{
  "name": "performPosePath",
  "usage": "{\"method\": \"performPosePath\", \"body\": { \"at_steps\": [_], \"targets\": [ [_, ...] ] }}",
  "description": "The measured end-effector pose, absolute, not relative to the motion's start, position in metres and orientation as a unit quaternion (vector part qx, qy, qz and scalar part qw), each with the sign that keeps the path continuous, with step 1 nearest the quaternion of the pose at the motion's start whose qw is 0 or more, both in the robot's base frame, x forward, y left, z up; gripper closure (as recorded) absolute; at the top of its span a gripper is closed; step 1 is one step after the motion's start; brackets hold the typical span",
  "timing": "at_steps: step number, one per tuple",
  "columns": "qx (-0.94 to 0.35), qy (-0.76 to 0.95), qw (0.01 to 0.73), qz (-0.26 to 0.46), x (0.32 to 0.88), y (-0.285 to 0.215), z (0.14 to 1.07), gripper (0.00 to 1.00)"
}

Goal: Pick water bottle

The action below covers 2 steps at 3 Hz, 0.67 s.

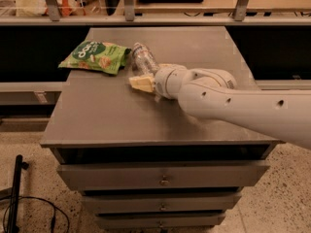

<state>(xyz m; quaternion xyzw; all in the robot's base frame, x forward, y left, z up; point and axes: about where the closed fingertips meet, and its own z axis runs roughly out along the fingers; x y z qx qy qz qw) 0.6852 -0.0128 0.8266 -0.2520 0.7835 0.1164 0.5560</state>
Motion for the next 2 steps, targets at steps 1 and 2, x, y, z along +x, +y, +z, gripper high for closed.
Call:
{"method": "performPosePath", "body": {
  "at_steps": [1, 2],
  "targets": [
    [-0.252, 0.783, 0.556, 0.116, 0.6852, -0.0128, 0.8288, 0.85],
    [-0.252, 0.783, 0.556, 0.116, 0.6852, -0.0128, 0.8290, 1.00]
  ]
}}
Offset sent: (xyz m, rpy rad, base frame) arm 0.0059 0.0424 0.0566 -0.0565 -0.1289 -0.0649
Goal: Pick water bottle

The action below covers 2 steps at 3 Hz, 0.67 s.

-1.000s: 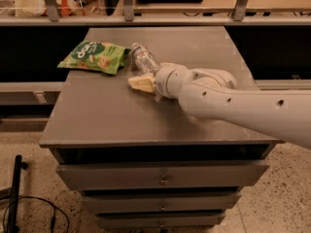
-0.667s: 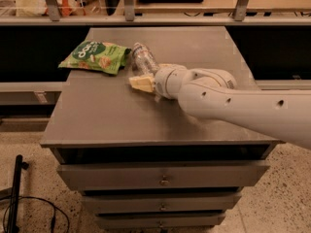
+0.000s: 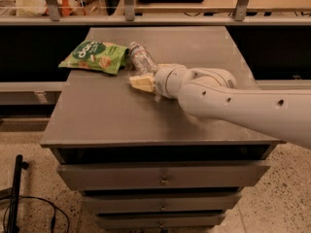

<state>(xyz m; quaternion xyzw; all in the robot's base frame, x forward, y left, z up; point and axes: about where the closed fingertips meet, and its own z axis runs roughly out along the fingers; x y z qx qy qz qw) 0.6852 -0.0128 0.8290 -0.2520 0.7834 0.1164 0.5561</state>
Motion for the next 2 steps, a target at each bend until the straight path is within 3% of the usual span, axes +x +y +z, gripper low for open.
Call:
{"method": "performPosePath", "body": {
  "at_steps": [2],
  "targets": [
    [-0.241, 0.735, 0.629, 0.081, 0.692, -0.029, 0.907, 1.00]
  ]
}}
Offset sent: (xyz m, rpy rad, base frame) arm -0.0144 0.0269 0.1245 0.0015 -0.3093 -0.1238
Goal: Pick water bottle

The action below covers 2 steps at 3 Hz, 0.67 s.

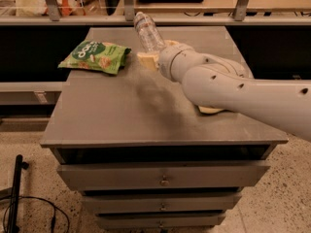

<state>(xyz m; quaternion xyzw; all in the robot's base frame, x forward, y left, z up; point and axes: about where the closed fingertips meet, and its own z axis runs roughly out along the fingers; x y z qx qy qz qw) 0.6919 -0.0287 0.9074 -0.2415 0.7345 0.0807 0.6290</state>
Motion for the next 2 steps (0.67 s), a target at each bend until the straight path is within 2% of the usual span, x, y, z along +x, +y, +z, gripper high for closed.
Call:
{"method": "performPosePath", "body": {
  "at_steps": [2],
  "targets": [
    [-0.241, 0.702, 0.665, 0.076, 0.679, -0.017, 0.968, 1.00]
  ]
}}
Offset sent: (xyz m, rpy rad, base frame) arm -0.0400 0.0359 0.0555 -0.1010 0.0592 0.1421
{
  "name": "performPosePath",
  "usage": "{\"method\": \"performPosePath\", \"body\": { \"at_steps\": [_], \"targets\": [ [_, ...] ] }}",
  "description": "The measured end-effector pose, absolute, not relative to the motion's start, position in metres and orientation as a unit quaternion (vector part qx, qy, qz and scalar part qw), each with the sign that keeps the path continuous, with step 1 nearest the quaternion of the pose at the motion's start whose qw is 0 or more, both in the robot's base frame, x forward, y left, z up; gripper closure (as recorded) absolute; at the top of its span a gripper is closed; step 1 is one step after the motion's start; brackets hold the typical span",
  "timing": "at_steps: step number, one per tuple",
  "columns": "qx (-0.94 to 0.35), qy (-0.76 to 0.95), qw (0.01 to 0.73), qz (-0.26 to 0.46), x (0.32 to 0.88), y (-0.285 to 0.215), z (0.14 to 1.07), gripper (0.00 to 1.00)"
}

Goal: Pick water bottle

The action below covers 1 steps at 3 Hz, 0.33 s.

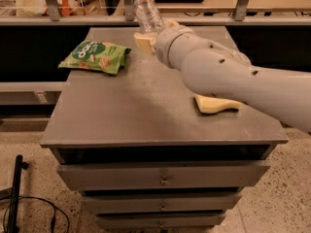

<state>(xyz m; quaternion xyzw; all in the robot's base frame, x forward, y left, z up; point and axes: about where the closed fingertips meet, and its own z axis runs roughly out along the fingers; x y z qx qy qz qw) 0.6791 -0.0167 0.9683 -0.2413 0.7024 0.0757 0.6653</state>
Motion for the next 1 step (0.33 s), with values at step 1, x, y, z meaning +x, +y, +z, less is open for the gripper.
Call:
{"method": "performPosePath", "body": {
  "at_steps": [1],
  "targets": [
    [-0.252, 0.717, 0.645, 0.079, 0.6756, -0.0142, 0.9556, 1.00]
  ]
}}
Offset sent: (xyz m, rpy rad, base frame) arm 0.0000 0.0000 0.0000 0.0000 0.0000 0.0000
